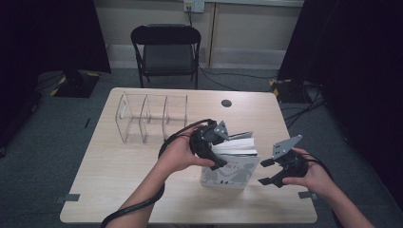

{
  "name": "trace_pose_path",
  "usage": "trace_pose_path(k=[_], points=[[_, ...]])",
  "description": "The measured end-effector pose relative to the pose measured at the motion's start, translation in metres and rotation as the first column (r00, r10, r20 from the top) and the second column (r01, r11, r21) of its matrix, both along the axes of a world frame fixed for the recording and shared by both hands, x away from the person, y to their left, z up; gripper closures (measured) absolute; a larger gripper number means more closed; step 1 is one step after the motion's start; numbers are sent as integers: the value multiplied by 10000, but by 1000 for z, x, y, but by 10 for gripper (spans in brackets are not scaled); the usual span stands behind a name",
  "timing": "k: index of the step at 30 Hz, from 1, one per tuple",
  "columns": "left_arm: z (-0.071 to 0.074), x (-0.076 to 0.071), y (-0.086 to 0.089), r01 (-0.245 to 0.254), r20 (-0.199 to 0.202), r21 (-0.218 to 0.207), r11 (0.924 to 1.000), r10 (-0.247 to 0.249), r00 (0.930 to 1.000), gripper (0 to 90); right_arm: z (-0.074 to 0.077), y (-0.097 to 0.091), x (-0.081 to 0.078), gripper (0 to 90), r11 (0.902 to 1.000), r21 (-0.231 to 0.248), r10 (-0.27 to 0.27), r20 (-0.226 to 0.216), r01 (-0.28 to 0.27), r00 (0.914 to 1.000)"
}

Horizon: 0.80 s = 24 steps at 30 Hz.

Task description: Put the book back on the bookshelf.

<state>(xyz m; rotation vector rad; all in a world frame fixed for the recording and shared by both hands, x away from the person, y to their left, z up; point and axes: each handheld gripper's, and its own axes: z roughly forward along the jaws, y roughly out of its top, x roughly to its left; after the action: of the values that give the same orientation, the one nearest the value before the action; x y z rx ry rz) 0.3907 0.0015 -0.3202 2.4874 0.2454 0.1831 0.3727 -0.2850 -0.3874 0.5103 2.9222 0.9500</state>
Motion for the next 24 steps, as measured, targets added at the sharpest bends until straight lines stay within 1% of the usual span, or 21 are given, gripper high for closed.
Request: trace_pose_path(k=[1, 2, 4, 10, 13, 15, 16, 19, 21, 24], points=[[0, 1, -1, 61, -65, 25, 10000, -60, 10000, 213, -2, 0, 0, 318, 10000, 42, -11, -29, 11, 10000], [-1, 0, -2, 91, -140, -34, 10000, -91, 9999, 236, -3, -1, 0, 318, 10000, 37, -36, -31, 37, 10000], [-1, 0, -3, 326, -32, 167, 9993, -325, 9995, 283, -6, -1, -1, 315, 10000, 7, -88, 19, 88, 10000], [1, -1, -3, 487, -204, 225, 9986, -482, 9986, 360, -15, -4, -3, 315, 9997, 84, -212, -16, 212, 9998], [3, -1, -1, 579, -280, 247, 9980, -573, 9980, 429, -21, -6, -2, 315, 9993, 172, -317, -71, 318, 9995], [3, -2, 1, 618, -351, 184, 9979, -611, 9975, 462, -25, -8, -3, 315, 9991, 172, -389, -93, 391, 9992], [3, -2, 2, 544, -421, 132, 9984, -538, 9977, 475, -28, -9, -3, 315, 9989, 214, -412, -179, 416, 9990], [3, -3, 4, 354, -486, 114, 9993, -348, 9982, 494, -34, -11, -2, 315, 9985, 176, -508, -193, 511, 9985], [5, -4, 4, 190, -609, 284, 9994, -172, 9980, 503, -39, -12, -2, 315, 9979, 226, -600, -231, 606, 9979], [7, -4, 7, 44, -659, 498, 9987, -11, 9978, 510, -45, -12, -2, 305, 9968, 256, -758, -215, 763, 9969]])
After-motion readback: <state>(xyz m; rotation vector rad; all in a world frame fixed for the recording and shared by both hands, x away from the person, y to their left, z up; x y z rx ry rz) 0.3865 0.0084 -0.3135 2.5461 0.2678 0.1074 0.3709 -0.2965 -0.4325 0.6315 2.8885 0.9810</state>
